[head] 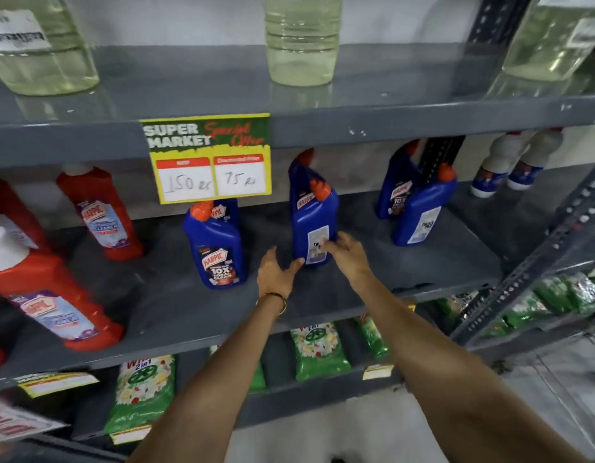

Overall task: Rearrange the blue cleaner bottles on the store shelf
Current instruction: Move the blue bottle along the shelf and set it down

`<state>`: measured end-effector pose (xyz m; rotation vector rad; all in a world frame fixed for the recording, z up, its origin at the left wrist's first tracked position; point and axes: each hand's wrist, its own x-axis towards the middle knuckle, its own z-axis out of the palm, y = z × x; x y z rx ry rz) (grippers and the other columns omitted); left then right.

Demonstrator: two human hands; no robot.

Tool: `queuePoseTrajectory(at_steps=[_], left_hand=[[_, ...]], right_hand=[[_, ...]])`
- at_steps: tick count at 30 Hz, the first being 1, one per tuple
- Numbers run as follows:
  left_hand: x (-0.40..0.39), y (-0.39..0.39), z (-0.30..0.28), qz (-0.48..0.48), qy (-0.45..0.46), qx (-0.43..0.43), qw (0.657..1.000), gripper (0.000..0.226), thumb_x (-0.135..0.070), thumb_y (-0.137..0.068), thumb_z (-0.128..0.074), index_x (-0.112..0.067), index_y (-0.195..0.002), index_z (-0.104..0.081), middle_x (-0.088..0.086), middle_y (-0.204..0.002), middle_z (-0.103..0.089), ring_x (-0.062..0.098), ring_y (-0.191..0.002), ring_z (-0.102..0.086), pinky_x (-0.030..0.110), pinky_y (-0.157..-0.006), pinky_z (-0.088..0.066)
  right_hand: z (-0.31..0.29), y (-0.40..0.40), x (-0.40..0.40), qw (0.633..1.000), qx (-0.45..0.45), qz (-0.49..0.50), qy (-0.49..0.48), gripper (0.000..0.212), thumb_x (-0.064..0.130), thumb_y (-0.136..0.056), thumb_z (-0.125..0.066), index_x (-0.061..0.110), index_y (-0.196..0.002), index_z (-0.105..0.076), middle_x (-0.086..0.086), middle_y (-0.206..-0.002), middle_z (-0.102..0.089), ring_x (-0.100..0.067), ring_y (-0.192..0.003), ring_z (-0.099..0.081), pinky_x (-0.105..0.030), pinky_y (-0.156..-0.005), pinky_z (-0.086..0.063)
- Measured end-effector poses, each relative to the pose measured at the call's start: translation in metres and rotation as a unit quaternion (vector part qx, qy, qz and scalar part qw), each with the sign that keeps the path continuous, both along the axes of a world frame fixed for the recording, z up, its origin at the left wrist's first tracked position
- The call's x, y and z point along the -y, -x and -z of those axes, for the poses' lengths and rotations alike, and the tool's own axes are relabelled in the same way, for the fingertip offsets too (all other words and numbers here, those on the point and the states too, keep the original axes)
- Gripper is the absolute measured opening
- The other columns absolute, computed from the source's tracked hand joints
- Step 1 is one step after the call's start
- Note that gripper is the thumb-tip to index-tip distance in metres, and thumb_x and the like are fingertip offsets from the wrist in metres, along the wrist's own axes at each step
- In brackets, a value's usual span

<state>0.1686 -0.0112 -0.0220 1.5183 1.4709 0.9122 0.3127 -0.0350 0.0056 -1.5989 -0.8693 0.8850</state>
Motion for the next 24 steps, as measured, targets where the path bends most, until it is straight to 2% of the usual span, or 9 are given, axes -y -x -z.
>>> queuePoseTrajectory(at_steps=[2, 5, 7, 10, 14, 19, 21, 24], left_hand=[[-0.012, -0.013, -0.002, 0.009, 0.014, -0.012, 1.000, 0.079, -0.030, -0.074, -0.073, -0.005, -0.137, -0.033, 0.016, -0.142, -0.042, 0.030, -0.129, -0.042, 0.041, -0.105, -0.039], [-0.028, -0.029, -0.004, 0.016, 0.018, -0.010, 1.000, 0.062, -0.018, -0.069, -0.077, -0.002, -0.120, -0.047, 0.017, -0.126, -0.057, 0.031, -0.115, -0.054, 0.037, -0.091, -0.047], [-0.034, -0.035, -0.005, 0.017, 0.035, 0.001, 0.999, 0.055, -0.011, -0.068, -0.077, -0.002, -0.114, -0.050, 0.017, -0.119, -0.062, 0.030, -0.107, -0.059, 0.037, -0.088, -0.049], [-0.038, -0.040, -0.005, 0.012, 0.048, 0.007, 0.999, 0.055, -0.006, -0.066, -0.078, -0.001, -0.114, -0.053, 0.018, -0.117, -0.063, 0.031, -0.105, -0.060, 0.041, -0.091, -0.049], [-0.036, -0.039, -0.008, 0.005, 0.022, 0.021, 1.000, 0.060, -0.005, -0.061, -0.081, 0.000, -0.113, -0.052, 0.019, -0.113, -0.065, 0.032, -0.101, -0.062, 0.043, -0.089, -0.051], [-0.027, -0.042, -0.019, -0.040, -0.032, 0.084, 0.995, 0.051, -0.014, -0.057, -0.085, -0.011, -0.092, -0.048, 0.007, -0.094, -0.064, 0.023, -0.082, -0.062, 0.037, -0.070, -0.054], [-0.023, -0.047, -0.025, -0.075, -0.057, 0.068, 0.993, 0.047, -0.020, -0.057, -0.084, -0.014, -0.084, -0.046, 0.002, -0.083, -0.063, 0.021, -0.073, -0.060, 0.033, -0.061, -0.051], [-0.015, -0.056, -0.029, -0.116, -0.101, 0.014, 0.988, 0.043, -0.024, -0.058, -0.080, -0.018, -0.073, -0.041, -0.006, -0.065, -0.054, 0.015, -0.059, -0.052, 0.021, -0.047, -0.034]], right_hand=[[-0.005, -0.011, -0.012, 0.999, 0.004, -0.042, 0.000, 0.034, 0.017, -0.081, -0.066, 0.006, -0.112, -0.059, -0.013, -0.115, -0.067, -0.027, -0.105, -0.064, -0.042, -0.093, -0.051], [-0.008, -0.026, -0.026, 0.994, 0.021, -0.112, 0.000, 0.031, 0.017, -0.078, -0.070, 0.012, -0.107, -0.058, -0.011, -0.114, -0.067, -0.023, -0.102, -0.064, -0.032, -0.086, -0.052], [-0.006, -0.033, -0.031, 0.988, 0.039, -0.148, 0.005, 0.030, 0.018, -0.078, -0.070, 0.015, -0.105, -0.058, -0.012, -0.114, -0.068, -0.023, -0.101, -0.065, -0.036, -0.089, -0.052], [-0.004, -0.038, -0.036, 0.982, 0.052, -0.183, -0.002, 0.037, 0.019, -0.079, -0.070, 0.008, -0.112, -0.057, -0.014, -0.114, -0.067, -0.026, -0.102, -0.065, -0.044, -0.093, -0.052], [-0.008, -0.047, -0.040, 0.972, 0.046, -0.228, -0.021, 0.041, 0.014, -0.080, -0.070, 0.003, -0.116, -0.055, -0.018, -0.116, -0.066, -0.031, -0.104, -0.064, -0.048, -0.093, -0.051], [-0.031, -0.051, -0.046, 0.963, 0.019, -0.260, -0.069, 0.045, 0.012, -0.079, -0.069, 0.010, -0.122, -0.054, -0.014, -0.121, -0.065, -0.025, -0.109, -0.063, -0.039, -0.092, -0.053], [-0.038, -0.046, -0.044, 0.961, 0.022, -0.267, -0.068, 0.055, 0.018, -0.075, -0.073, 0.022, -0.125, -0.052, -0.004, -0.120, -0.065, -0.018, -0.109, -0.062, -0.036, -0.093, -0.051], [-0.038, -0.033, -0.040, 0.960, 0.044, -0.267, -0.069, 0.078, 0.026, -0.062, -0.082, 0.030, -0.130, -0.043, 0.003, -0.123, -0.062, -0.012, -0.112, -0.058, -0.031, -0.095, -0.049]])
